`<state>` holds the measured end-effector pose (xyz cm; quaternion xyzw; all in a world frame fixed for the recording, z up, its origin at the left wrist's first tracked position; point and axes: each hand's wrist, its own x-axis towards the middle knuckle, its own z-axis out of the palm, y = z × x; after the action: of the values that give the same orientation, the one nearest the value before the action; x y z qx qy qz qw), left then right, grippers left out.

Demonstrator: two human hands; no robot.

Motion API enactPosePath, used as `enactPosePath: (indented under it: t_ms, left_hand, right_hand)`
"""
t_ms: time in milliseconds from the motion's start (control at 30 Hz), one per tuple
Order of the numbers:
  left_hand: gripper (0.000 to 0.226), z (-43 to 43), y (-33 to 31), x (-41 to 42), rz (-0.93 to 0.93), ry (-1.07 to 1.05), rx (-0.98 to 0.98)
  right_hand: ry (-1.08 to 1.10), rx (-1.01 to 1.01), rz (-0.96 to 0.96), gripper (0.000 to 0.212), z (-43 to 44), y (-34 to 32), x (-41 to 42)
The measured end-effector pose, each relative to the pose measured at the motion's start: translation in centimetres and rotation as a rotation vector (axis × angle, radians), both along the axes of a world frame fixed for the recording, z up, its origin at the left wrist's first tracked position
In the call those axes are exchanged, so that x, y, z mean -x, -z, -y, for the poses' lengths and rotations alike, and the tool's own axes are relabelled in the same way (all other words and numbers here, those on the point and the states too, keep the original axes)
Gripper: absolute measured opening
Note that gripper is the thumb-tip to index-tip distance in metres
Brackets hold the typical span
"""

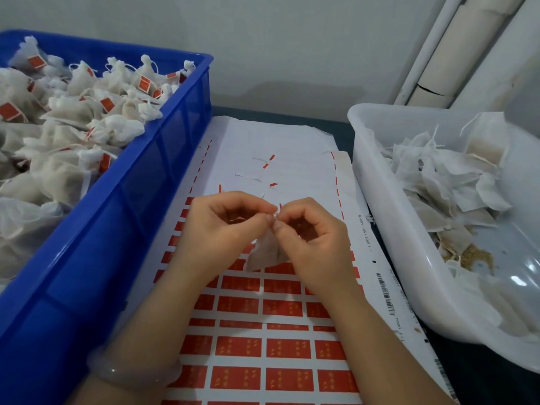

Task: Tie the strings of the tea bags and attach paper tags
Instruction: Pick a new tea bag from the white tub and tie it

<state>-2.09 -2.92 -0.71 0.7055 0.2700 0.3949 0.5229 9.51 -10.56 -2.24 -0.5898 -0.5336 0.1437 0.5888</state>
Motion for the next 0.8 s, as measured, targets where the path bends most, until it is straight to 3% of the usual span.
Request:
enactPosePath:
  t_ms: [167, 300, 467, 600, 800]
  left_hand:
    - [0.020, 0.1, 0.1, 0.2, -0.198, -0.042, -0.246]
    - [0.015, 0.5, -0.1, -0.1, -0.318, -0.069, -0.233]
    - [0.016, 0.0, -0.7, 0.0, -0.282, 0.047, 0.243]
    - [0.021, -0.6, -0.5, 0.3, -0.076, 0.189, 0.677]
    - [0.030, -0.7, 0.0, 0.5, 0.064, 0.290, 0.837]
  right_hand:
    - [0.087, -0.036, 0.120, 0.009, -0.3, 0.5, 0.1]
    - [0.146, -0.041, 0.220, 0.007, -0.6, 0.9, 0.1]
    - [0.154, -0.047, 0.346, 0.015, -0.9, 1.0, 0.2]
    - [0.132, -0.057, 0.330, 0.006, -1.0, 1.3, 0.2]
    - [0.055, -0.153, 0.251, 0.013, -0.5, 1.2, -0.1]
